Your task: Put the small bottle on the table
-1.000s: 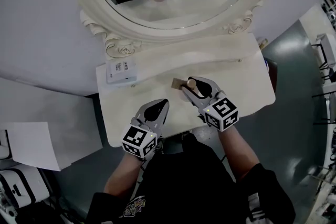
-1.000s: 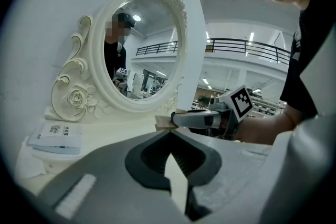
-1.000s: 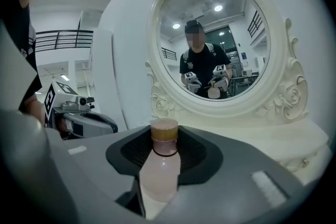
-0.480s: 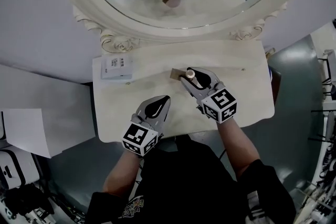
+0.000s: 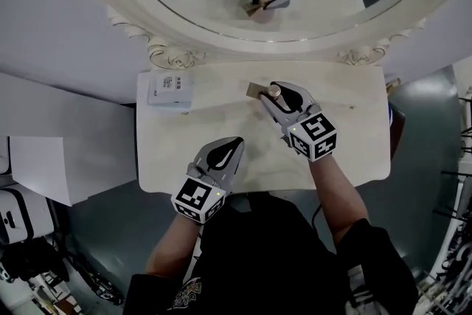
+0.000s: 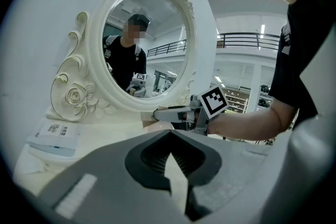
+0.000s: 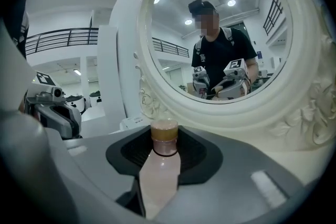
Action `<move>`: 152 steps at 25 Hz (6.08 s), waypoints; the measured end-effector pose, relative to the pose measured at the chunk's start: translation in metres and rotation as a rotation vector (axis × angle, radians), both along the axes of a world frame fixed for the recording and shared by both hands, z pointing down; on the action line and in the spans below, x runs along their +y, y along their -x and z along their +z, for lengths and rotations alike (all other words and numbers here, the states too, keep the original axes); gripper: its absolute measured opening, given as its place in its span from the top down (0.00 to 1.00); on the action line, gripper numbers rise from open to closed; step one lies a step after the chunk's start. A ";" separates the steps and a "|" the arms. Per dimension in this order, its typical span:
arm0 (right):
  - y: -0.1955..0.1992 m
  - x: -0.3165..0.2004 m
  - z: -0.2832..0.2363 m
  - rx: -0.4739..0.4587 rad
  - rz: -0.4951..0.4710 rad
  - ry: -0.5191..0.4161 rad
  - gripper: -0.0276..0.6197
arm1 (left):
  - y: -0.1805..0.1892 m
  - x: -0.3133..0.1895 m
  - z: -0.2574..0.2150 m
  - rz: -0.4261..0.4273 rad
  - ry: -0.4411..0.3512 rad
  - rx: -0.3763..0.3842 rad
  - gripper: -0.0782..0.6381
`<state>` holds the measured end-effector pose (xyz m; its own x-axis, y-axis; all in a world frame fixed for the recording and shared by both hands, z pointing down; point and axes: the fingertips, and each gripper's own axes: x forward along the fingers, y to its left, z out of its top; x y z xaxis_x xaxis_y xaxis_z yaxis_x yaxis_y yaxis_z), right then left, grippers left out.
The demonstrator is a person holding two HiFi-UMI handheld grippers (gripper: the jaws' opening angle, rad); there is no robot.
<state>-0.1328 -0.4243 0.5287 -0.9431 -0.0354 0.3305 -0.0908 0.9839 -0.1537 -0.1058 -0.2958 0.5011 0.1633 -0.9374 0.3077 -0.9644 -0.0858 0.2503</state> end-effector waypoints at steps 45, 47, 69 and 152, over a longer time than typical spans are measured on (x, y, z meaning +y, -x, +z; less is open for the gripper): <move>0.048 -0.023 0.015 -0.092 -0.008 -0.069 0.63 | 0.018 0.043 0.002 -0.128 0.040 0.008 0.89; 0.041 -0.023 0.014 -0.090 0.016 -0.061 0.63 | 0.017 0.049 0.002 -0.122 0.034 0.006 0.89; -0.050 0.149 -0.044 -0.090 0.171 0.022 0.92 | -0.007 0.168 -0.029 0.106 -0.054 0.008 0.89; -0.289 0.364 -0.046 -0.055 -0.004 0.138 0.92 | -0.230 0.278 -0.015 0.035 -0.016 0.021 0.89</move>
